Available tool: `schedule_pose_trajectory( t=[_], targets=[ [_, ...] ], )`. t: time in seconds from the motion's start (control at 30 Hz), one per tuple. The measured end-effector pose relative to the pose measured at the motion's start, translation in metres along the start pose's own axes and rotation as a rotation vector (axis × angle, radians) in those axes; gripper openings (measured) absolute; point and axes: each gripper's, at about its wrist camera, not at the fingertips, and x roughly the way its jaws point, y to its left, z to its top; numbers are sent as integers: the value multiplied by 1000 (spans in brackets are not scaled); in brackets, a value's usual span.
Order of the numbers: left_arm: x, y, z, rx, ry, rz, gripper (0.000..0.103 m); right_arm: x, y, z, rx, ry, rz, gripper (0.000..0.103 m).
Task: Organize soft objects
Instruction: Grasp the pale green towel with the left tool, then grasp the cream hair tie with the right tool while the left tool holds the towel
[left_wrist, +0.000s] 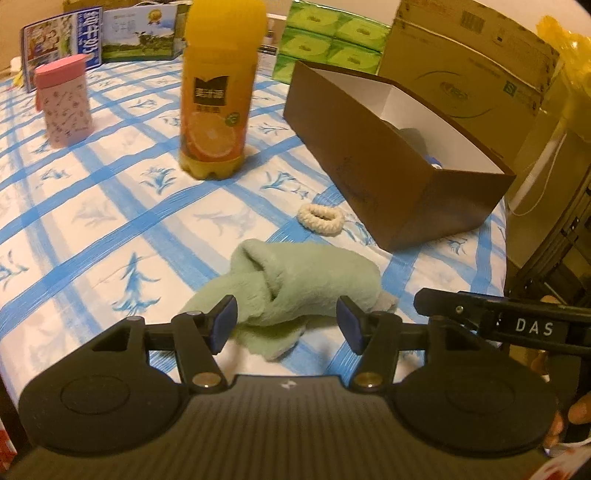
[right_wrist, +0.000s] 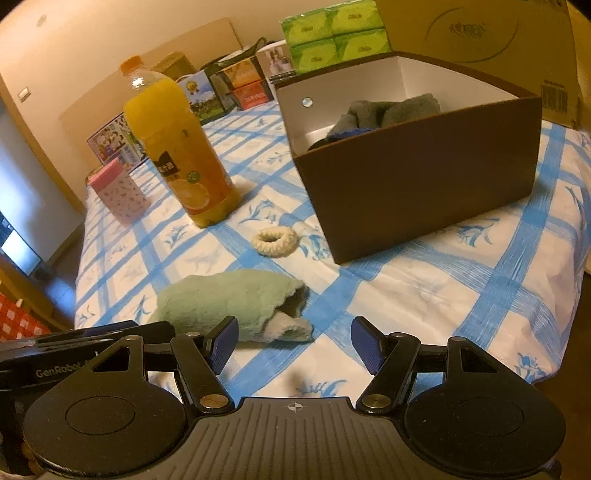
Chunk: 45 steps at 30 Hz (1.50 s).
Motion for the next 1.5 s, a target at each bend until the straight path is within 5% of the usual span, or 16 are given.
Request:
schedule_pose_trajectory(
  t=[0.23, 0.43, 0.8, 1.0, 1.07, 1.1, 1.5],
  targets=[
    [25, -9, 3, 69, -1, 6, 51, 6, -8, -1, 21, 14, -15, 68],
    [32, -2, 2, 84, 6, 24, 16, 9, -10, -2, 31, 22, -18, 68],
    [-8, 57, -6, -26, -43, 157, 12, 9, -3, -3, 20, 26, -6, 68],
    [-12, 70, -15, -96, -15, 147, 31, 12, 4, -6, 3, 38, 7, 68],
    [-15, 71, -15, -122, -22, 120, 60, 11, 5, -7, -2, 39, 7, 68],
    [-16, 70, -15, -133, -29, 110, 66, 11, 5, -6, -3, 39, 5, 68],
    [15, 78, 1, -245, -18, 90, 71, 15, 9, -6, -14, 42, 6, 68]
  ],
)
